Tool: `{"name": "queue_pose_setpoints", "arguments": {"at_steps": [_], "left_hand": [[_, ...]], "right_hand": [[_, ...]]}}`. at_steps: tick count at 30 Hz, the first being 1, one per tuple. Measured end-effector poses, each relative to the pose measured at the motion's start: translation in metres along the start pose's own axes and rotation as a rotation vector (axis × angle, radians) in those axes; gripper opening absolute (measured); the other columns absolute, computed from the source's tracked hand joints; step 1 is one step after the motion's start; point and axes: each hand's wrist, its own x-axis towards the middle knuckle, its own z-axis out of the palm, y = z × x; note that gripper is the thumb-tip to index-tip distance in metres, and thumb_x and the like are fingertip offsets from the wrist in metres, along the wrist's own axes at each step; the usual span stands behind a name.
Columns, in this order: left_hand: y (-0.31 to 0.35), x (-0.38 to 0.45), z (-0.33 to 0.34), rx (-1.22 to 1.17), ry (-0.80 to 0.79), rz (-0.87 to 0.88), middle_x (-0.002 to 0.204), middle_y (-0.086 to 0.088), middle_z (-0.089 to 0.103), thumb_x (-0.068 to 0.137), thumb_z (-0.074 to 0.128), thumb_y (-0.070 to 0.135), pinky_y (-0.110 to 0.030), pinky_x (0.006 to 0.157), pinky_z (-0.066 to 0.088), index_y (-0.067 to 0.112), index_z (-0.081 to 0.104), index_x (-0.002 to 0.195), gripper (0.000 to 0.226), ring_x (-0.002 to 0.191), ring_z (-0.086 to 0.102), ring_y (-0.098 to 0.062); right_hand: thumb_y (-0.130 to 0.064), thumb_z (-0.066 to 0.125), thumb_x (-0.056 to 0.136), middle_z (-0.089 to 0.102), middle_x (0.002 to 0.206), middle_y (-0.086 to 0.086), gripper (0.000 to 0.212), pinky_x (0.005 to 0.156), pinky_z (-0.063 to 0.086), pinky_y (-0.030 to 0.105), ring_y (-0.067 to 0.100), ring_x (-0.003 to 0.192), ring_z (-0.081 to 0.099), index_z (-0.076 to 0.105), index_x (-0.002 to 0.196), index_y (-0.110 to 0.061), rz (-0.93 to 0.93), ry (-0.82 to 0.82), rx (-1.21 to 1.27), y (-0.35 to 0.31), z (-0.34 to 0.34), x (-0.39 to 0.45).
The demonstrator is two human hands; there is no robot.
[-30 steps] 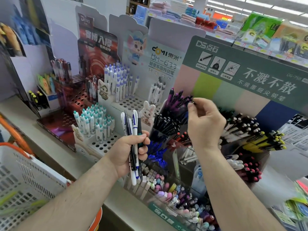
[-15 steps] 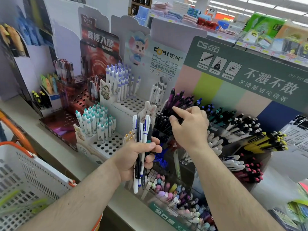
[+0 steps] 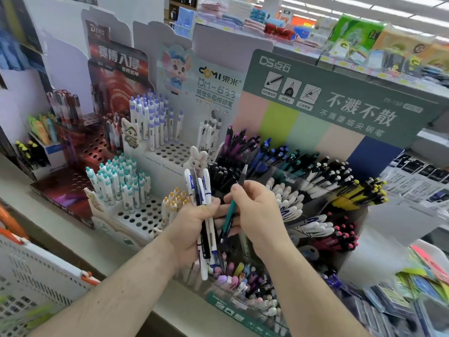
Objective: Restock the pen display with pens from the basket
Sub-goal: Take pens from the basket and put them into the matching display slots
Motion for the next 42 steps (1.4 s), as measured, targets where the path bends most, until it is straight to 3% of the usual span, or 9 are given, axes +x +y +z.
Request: {"name": "queue_pose_setpoints", "arguments": {"at_steps": [3,6,9,12,18,24,30,38,42], "left_hand": [[0.001,0.007,0.002,0.086,0.102,0.001,0.097,-0.020,0.074,0.101,0.041,0.022,-0.030,0.064,0.060,-0.009,0.066,0.103,0.039,0.082,0.074,-0.025],[0.007,0.015,0.008,0.133,0.178,0.088,0.072,-0.005,0.061,0.101,0.043,0.013,-0.023,0.043,0.046,0.010,0.055,0.083,0.022,0.045,0.054,-0.010],[0.013,0.020,0.021,0.062,0.065,0.060,0.058,0.003,0.043,0.090,0.051,0.020,-0.018,0.038,0.029,0.015,0.050,0.078,0.012,0.038,0.031,-0.005],[0.015,0.020,0.037,-0.041,-0.048,0.006,0.051,0.005,0.040,0.083,0.051,0.023,-0.016,0.035,0.025,0.009,0.060,0.091,0.018,0.034,0.029,-0.004],[0.013,0.029,0.055,-0.076,-0.119,-0.015,0.051,0.004,0.049,0.082,0.049,0.015,-0.014,0.034,0.025,0.013,0.063,0.067,0.021,0.032,0.035,-0.003],[0.016,0.042,0.061,-0.118,-0.127,0.066,0.053,0.006,0.052,0.086,0.048,0.015,-0.014,0.035,0.028,0.016,0.062,0.067,0.024,0.034,0.037,-0.002],[0.009,0.049,0.073,0.042,-0.135,0.097,0.058,0.003,0.055,0.081,0.052,0.017,-0.016,0.038,0.029,0.014,0.053,0.078,0.003,0.037,0.040,-0.004],[0.015,0.056,0.073,0.074,-0.068,0.141,0.061,-0.001,0.058,0.086,0.052,0.012,-0.018,0.036,0.030,0.012,0.053,0.081,0.005,0.036,0.039,-0.006],[0.015,0.057,0.069,0.097,-0.066,0.138,0.062,0.000,0.055,0.078,0.056,0.016,-0.018,0.038,0.028,0.013,0.052,0.080,0.005,0.037,0.037,-0.006]], "right_hand": [[-0.024,0.045,0.105,0.065,0.067,0.000,0.019,0.075,0.055,0.045,0.025,0.073,0.066,0.060,0.093,-0.018,-0.107,0.053,-0.042,-0.007,-0.022,-0.005],[-0.022,0.042,0.106,0.056,0.061,0.000,0.022,0.064,0.050,0.034,0.020,0.058,0.059,0.061,0.102,-0.034,-0.082,-0.045,-0.021,-0.014,-0.038,-0.013],[-0.025,0.048,0.104,0.051,0.061,0.001,0.024,0.056,0.041,0.033,0.016,0.053,0.046,0.064,0.096,-0.041,-0.111,-0.122,-0.211,-0.011,-0.050,-0.020],[-0.025,0.052,0.102,0.050,0.056,-0.009,0.027,0.052,0.034,0.024,0.005,0.046,0.039,0.067,0.082,-0.036,-0.126,-0.161,-0.382,-0.012,-0.061,-0.025],[-0.029,0.058,0.099,0.056,0.056,-0.004,0.017,0.050,0.039,0.024,0.007,0.048,0.045,0.074,0.100,-0.032,-0.095,-0.065,-0.415,-0.024,-0.092,-0.031],[-0.015,0.069,0.092,0.061,0.063,0.000,0.015,0.046,0.046,0.021,0.010,0.043,0.051,0.066,0.079,-0.010,0.079,0.355,0.188,-0.031,-0.120,-0.030],[-0.002,0.069,0.089,0.070,0.068,0.003,0.007,0.054,0.056,0.020,0.011,0.055,0.067,0.068,0.090,-0.009,0.046,0.557,0.709,-0.041,-0.124,-0.018],[-0.011,0.068,0.091,0.073,0.088,-0.004,0.017,0.078,0.059,0.028,0.012,0.081,0.071,0.075,0.105,-0.018,-0.341,0.953,0.070,-0.048,-0.153,0.020],[-0.011,0.066,0.092,0.074,0.096,-0.002,0.023,0.084,0.058,0.030,0.010,0.086,0.069,0.075,0.112,-0.014,-0.425,0.895,-0.242,-0.044,-0.148,0.040]]}}
